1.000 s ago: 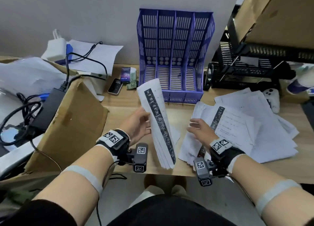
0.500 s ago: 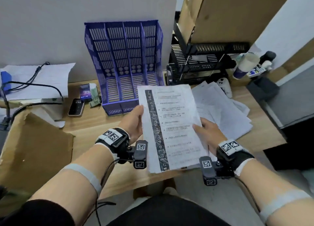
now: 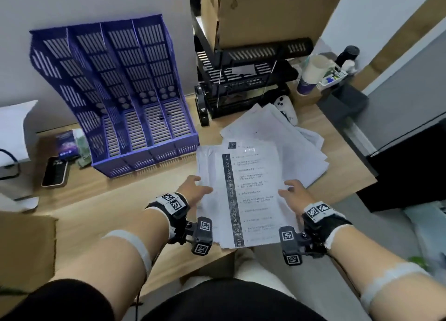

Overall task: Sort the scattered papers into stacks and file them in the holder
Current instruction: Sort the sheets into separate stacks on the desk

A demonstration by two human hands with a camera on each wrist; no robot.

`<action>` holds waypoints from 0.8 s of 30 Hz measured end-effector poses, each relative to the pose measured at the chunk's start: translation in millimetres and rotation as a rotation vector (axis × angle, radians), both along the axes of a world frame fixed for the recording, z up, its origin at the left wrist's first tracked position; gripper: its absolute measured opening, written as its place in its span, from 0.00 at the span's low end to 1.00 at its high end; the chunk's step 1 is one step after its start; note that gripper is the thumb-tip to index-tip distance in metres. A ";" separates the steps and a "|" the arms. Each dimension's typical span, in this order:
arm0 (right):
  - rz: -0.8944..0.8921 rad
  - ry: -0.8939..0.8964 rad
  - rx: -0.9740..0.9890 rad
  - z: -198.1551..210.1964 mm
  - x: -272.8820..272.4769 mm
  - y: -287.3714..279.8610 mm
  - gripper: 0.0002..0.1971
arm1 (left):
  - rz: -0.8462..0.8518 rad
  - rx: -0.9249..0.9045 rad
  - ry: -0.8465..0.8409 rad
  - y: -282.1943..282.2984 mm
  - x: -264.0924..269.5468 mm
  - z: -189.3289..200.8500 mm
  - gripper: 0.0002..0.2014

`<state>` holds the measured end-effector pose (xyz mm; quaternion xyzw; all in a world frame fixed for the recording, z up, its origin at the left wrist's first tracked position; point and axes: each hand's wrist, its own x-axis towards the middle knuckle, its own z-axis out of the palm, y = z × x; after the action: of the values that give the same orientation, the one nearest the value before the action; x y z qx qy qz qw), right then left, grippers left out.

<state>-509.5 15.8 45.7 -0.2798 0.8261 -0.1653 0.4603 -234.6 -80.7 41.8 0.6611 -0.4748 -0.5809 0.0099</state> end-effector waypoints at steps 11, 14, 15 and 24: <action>0.274 -0.094 0.053 -33.0 9.4 -50.7 0.25 | -0.008 -0.030 -0.047 0.4 -20.7 -10.5 0.18; 0.315 -0.169 0.037 -29.7 13.2 -54.3 0.26 | 0.049 0.008 -0.052 9.3 -6.1 -13.2 0.16; 0.338 -0.206 0.038 -30.0 17.1 -56.2 0.27 | 0.103 0.023 -0.039 12.0 1.3 -14.7 0.20; 0.604 -0.403 0.071 -36.8 103.3 -61.4 0.21 | 0.375 0.108 -0.335 37.3 96.4 -19.9 0.21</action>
<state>-406.1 -45.6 8.9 -0.4568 0.6041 -0.0448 0.6514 -138.2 -43.4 21.9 0.8240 -0.3073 -0.4760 0.0032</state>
